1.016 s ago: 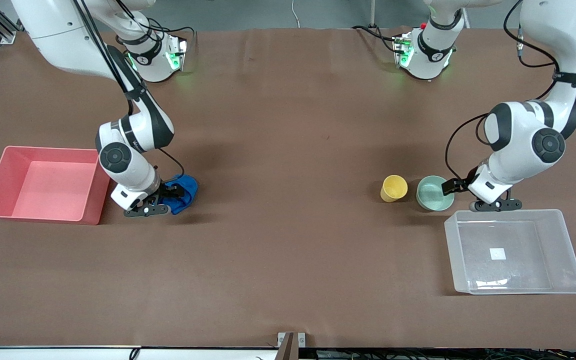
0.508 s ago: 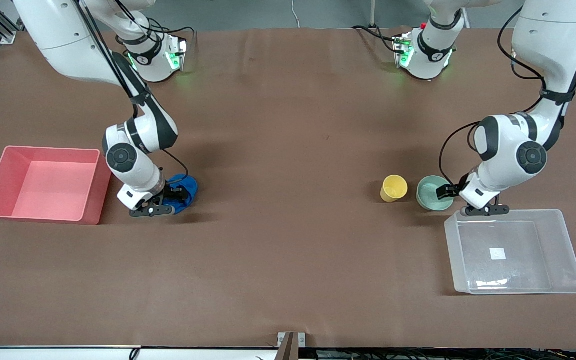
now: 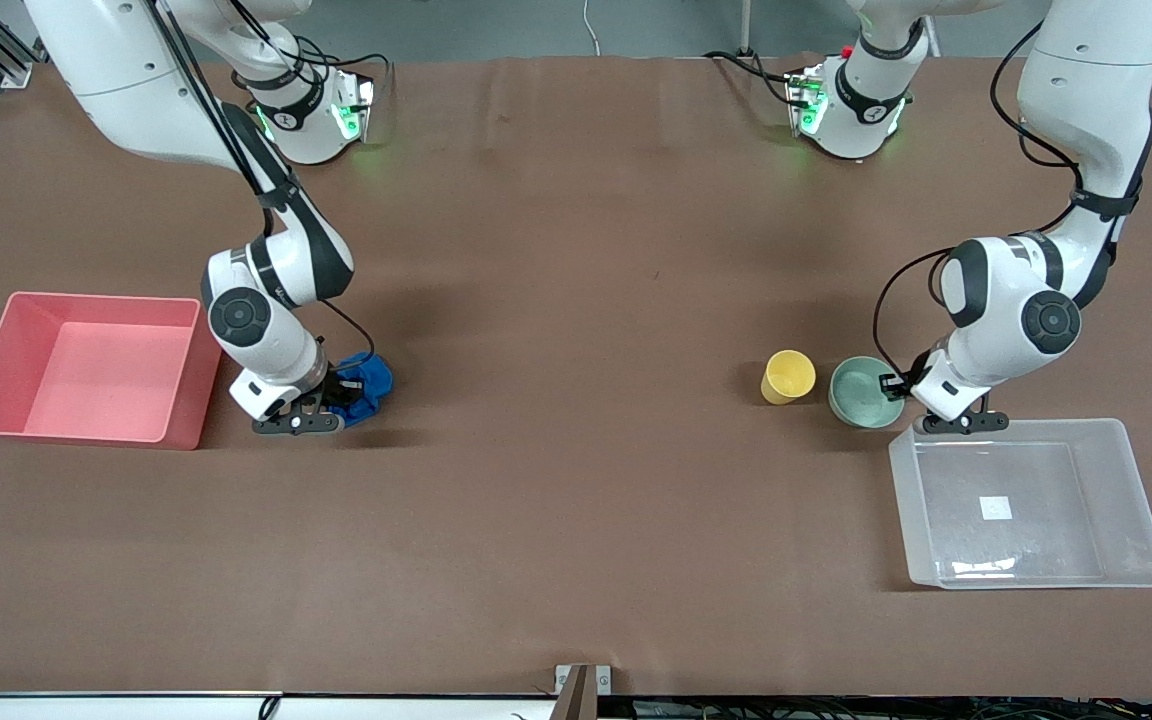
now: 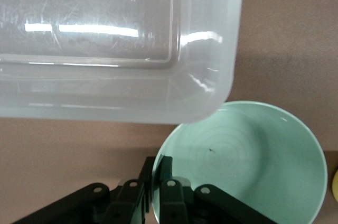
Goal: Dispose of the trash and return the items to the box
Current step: 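Grasp the blue cloth with the right gripper while the left gripper grasps the green bowl, then carry the cloth into the pink bin while the left gripper lowers the bowl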
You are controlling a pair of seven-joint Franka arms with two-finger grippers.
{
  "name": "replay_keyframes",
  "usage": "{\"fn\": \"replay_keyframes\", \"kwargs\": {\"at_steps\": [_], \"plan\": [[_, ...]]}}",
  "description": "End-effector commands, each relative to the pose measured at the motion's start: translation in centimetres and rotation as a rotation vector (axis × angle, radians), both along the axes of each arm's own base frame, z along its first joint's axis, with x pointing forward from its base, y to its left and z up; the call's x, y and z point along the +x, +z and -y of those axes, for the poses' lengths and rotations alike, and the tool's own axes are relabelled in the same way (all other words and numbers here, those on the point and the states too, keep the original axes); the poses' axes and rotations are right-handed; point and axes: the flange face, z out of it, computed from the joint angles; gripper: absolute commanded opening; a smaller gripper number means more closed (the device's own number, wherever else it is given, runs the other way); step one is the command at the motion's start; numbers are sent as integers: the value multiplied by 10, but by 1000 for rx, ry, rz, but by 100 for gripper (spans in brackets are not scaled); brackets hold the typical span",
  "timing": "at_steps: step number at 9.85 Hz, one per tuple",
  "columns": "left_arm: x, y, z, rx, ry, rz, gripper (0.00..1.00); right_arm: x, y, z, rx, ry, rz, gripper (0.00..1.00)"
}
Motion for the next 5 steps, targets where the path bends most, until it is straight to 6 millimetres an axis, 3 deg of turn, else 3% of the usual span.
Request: {"fn": "replay_keyframes", "kwargs": {"at_steps": [1,2,3,4,5], "plan": [[-4,-17,1,7,-21,-12,2,19,81,5,-79,-45,-56,1],[-4,-14,1,7,-22,-9,0,30,123,19,-88,-46,-53,1],[-3,-7,3,7,-26,-5,0,36,158,46,-52,-35,-52,1],[-2,7,5,7,-30,-8,0,37,195,87,10,-19,-65,1],[3,34,9,6,-41,11,0,29,221,145,44,44,-83,1]]}}
